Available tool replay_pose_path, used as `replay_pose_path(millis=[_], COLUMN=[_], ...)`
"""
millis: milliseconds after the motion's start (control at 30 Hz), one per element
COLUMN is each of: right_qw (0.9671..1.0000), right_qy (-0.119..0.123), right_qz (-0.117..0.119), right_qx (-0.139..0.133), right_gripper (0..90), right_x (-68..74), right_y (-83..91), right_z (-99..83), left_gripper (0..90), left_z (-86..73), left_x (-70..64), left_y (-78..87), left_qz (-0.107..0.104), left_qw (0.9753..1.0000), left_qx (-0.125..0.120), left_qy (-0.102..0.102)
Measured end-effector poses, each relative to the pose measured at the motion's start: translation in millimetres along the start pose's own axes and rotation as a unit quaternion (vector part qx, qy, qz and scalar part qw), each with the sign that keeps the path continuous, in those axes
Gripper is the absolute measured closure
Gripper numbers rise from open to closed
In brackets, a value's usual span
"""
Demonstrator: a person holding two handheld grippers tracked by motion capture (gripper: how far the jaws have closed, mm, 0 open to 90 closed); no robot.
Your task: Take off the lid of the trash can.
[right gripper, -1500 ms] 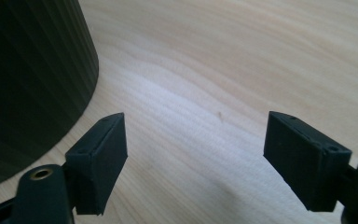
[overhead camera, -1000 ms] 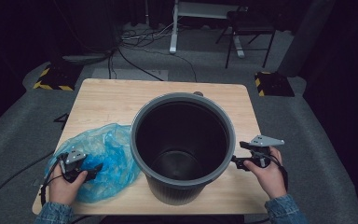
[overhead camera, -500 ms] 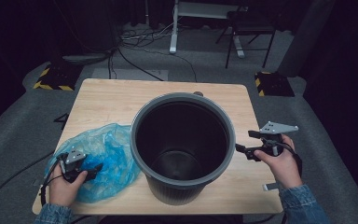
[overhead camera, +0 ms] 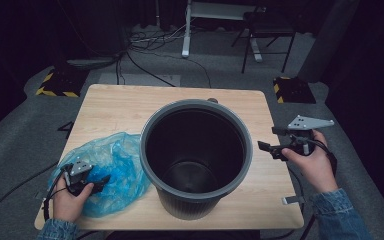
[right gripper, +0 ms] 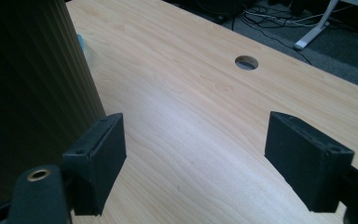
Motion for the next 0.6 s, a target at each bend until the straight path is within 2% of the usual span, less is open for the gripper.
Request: replay_pose_path(millis=[333, 500, 600], right_qw=[0.9999, 0.9999, 0.9998], right_qy=[0.005, 0.008, 0.009], right_qz=[-0.001, -0.001, -0.001], right_qx=[-0.012, -0.008, -0.016], right_gripper=[21.3, 22.5, 23.1], right_x=[-4.8, -5.8, -6.4], right_y=[9.7, 13.1, 16.9], right_z=[26.0, 36.1, 48.2], left_gripper=[28.8, 28.8, 28.8], left_z=[0.0, 0.0, 0.0], left_x=[0.0, 0.0, 0.0], left_y=[0.0, 0.0, 0.0], left_qz=[0.0, 0.0, 0.0], left_qw=[1.0, 1.0, 1.0], left_qx=[0.0, 0.0, 0.0], left_qy=[0.0, -0.001, -0.001])
Point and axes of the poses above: each handheld gripper's, and its own axes: y roughly backward along the jaws, z roughly out of its top, x roughly to its left, the point moved 3 cm from there along -y, roughly forward along the jaws, and after that the axes turned 7 degrees about -x, right-handed, at the moved point
